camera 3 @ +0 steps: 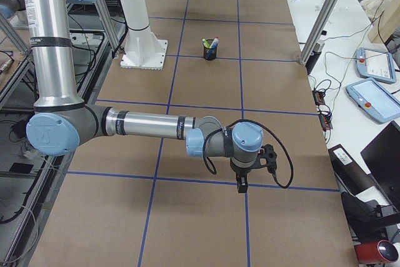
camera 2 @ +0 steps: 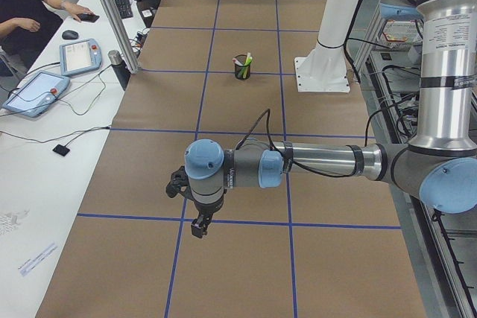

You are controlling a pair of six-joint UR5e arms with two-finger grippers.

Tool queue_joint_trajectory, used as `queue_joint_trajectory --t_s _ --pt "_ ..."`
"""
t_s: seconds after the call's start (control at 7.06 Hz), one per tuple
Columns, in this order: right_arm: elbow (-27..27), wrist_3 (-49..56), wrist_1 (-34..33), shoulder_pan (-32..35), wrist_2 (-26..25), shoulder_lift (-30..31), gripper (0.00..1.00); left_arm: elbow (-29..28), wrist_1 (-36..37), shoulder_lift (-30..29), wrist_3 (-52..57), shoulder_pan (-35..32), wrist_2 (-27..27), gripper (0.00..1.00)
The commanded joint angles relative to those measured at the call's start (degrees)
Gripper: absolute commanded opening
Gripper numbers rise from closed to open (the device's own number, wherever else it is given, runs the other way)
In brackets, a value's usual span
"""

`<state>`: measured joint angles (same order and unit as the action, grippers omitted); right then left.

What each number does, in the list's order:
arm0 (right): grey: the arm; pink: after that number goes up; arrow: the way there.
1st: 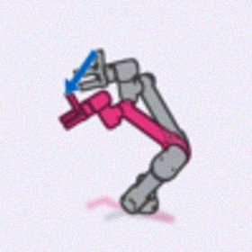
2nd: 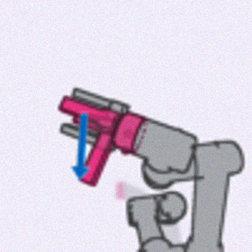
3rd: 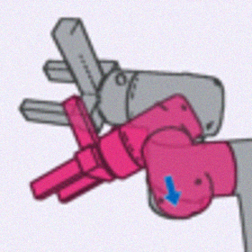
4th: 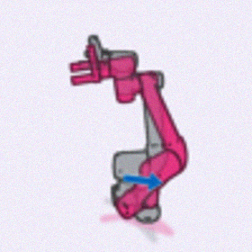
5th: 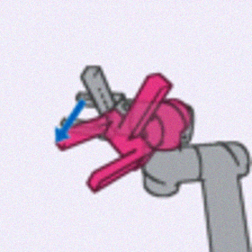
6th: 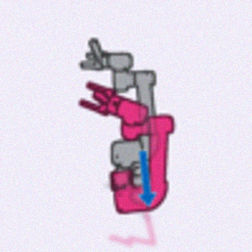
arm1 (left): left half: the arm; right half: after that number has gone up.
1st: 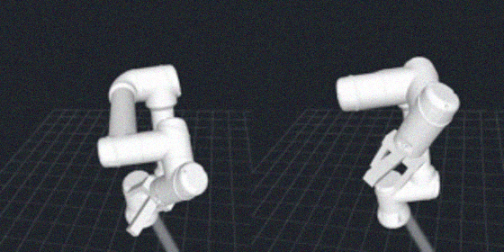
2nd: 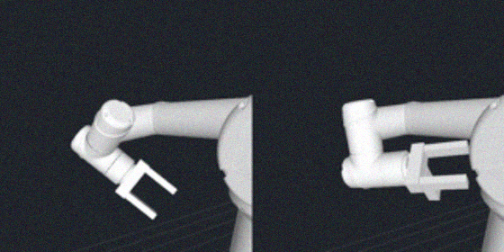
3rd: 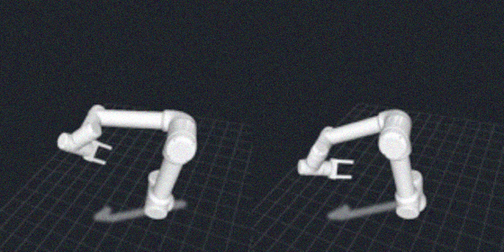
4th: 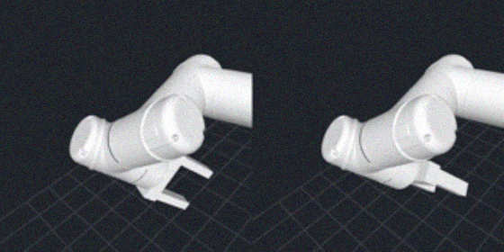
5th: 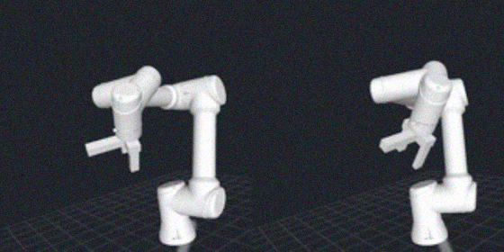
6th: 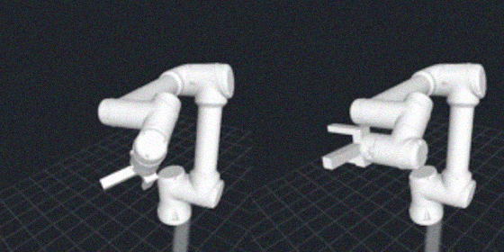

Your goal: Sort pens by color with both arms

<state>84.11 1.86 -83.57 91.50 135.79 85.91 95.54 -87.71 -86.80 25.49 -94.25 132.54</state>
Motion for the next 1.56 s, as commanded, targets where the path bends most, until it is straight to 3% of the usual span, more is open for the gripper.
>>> queue_joint_trajectory --t_s 0.0,0.28,0.71,0.99,1.42 --pt "0.0 -0.2 0.0 0.0 0.3 0.0 0.99 0.2 0.0 0.0 0.0 0.0 0.0 0.99" --pt "0.0 -0.2 0.0 0.0 0.4 -0.3 0.99 0.5 0.0 0.1 0.0 0.0 0.0 0.99" --pt "1.1 -4.6 0.0 -1.9 -0.2 -8.7 0.99 0.5 0.0 0.1 -0.1 0.0 -0.1 0.99" --pt "1.9 -5.1 0.3 -4.4 0.5 -11.1 0.99 0.7 0.1 -1.1 -2.6 0.2 0.2 0.99" --pt "3.9 -21.9 0.3 -14.5 0.1 -16.6 0.99 2.5 0.3 -1.7 -6.0 0.5 0.4 0.99"
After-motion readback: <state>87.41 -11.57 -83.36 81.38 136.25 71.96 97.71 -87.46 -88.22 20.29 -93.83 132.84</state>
